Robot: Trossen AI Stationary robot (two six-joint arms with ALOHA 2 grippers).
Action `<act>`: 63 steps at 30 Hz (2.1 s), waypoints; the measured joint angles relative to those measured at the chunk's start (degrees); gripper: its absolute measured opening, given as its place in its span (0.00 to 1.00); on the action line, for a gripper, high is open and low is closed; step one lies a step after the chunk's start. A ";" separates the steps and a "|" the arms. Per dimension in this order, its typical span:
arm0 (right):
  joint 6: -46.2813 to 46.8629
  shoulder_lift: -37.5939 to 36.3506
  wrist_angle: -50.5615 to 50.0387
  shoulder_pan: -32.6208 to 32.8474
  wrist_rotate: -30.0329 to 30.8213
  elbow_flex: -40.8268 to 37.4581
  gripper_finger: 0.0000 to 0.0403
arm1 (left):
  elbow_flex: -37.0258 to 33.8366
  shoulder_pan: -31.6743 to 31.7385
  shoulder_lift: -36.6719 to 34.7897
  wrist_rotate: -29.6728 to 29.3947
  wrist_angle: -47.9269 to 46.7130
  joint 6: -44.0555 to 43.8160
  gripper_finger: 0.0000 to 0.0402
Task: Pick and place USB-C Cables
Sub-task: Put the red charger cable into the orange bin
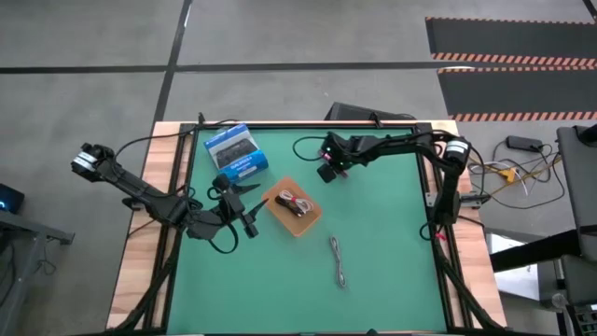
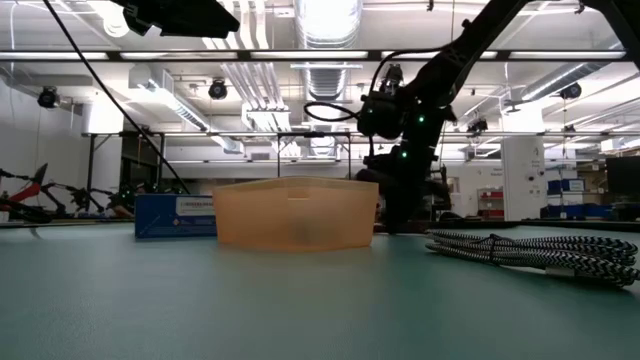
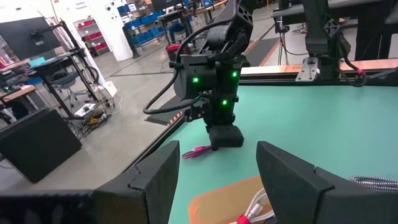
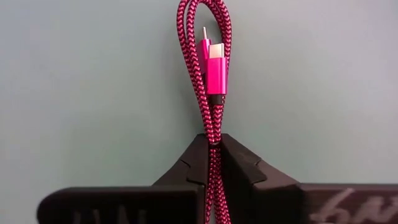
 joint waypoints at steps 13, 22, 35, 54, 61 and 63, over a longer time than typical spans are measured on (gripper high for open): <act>4.99 -8.46 -5.16 2.61 0.06 0.50 0.03 | 0.00 0.02 0.00 -0.01 0.00 0.02 0.49; 11.76 -14.13 -5.57 8.25 0.17 0.52 0.03 | 0.00 0.02 0.00 -0.02 0.00 0.02 0.49; 14.70 -13.57 -5.59 16.61 0.32 6.64 0.03 | 0.02 0.02 0.00 0.00 0.00 0.02 0.49; 21.28 -2.34 -5.68 24.55 1.09 17.28 0.03 | 0.02 0.02 0.00 -0.02 0.02 -0.02 0.49; 21.26 2.78 -6.34 25.16 1.33 21.29 0.03 | 0.02 0.02 0.01 0.00 0.02 -0.05 0.49; 21.24 4.47 -7.68 25.16 1.33 22.43 0.03 | 0.02 0.02 0.02 -0.01 0.00 -0.07 0.49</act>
